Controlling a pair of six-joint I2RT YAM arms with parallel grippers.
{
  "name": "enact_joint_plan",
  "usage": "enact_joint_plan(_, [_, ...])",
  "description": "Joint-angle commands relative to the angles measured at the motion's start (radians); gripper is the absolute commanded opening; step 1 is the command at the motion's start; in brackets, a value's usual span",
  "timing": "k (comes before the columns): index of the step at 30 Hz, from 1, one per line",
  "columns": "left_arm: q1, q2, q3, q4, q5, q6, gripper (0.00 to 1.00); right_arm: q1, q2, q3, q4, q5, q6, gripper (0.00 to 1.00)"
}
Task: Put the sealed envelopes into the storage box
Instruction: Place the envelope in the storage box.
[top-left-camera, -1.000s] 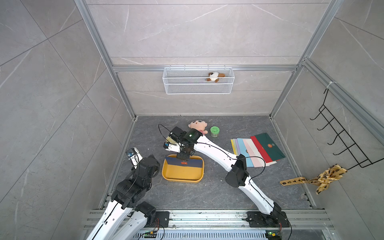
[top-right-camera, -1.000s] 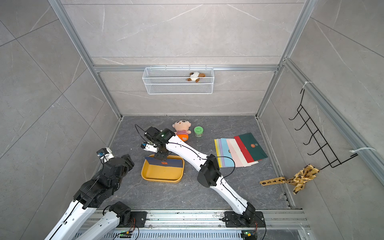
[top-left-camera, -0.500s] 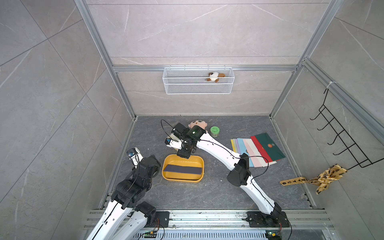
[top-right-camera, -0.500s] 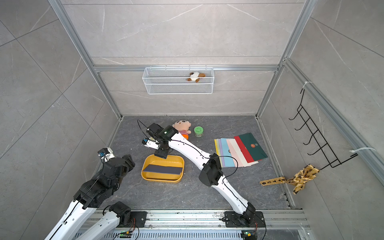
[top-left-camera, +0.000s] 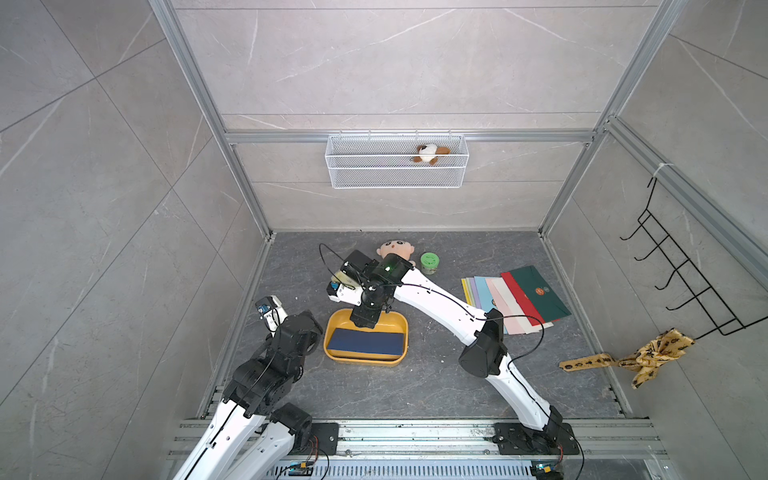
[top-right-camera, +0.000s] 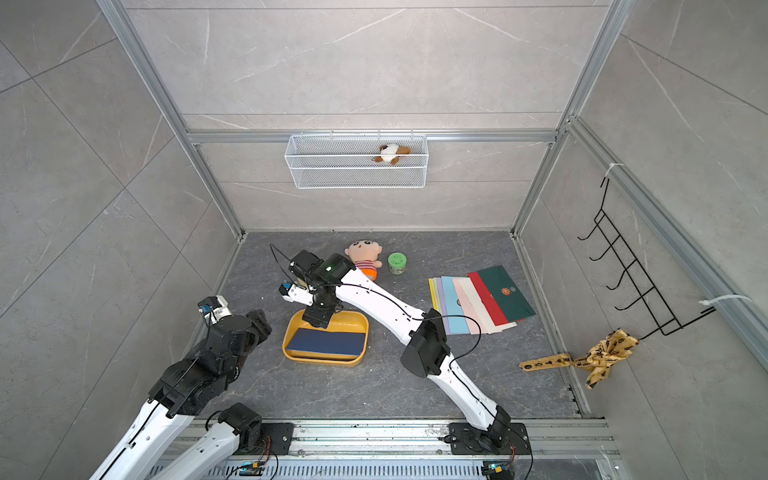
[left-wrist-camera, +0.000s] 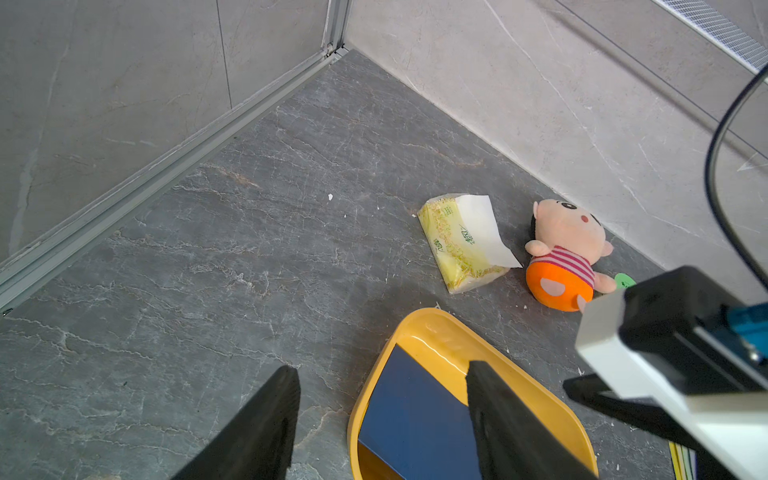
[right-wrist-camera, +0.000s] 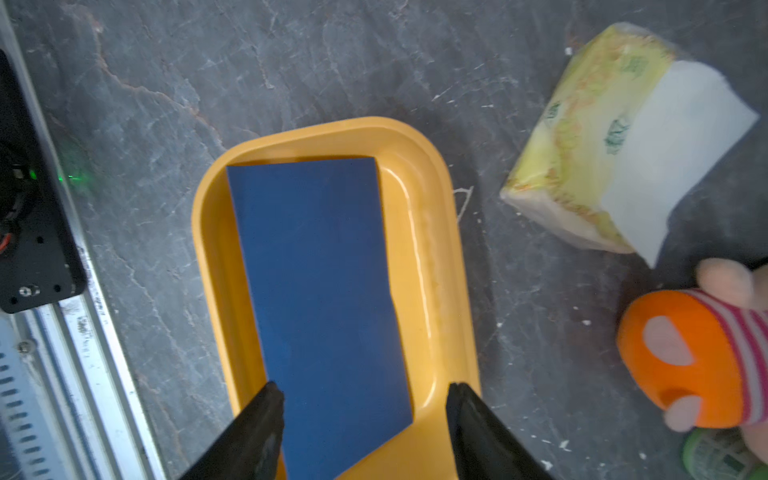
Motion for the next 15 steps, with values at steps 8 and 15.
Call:
enact_joint_plan(8, [-0.001, -0.041, 0.002, 0.028, -0.023, 0.021, 0.69, 0.148, -0.117, -0.284, 0.155, 0.050, 0.072, 0.68])
enact_joint_plan(15, [-0.001, -0.054, 0.000, 0.028, -0.031, 0.020, 0.69, 0.152, -0.147, -0.394, 0.252, 0.096, 0.084, 0.68])
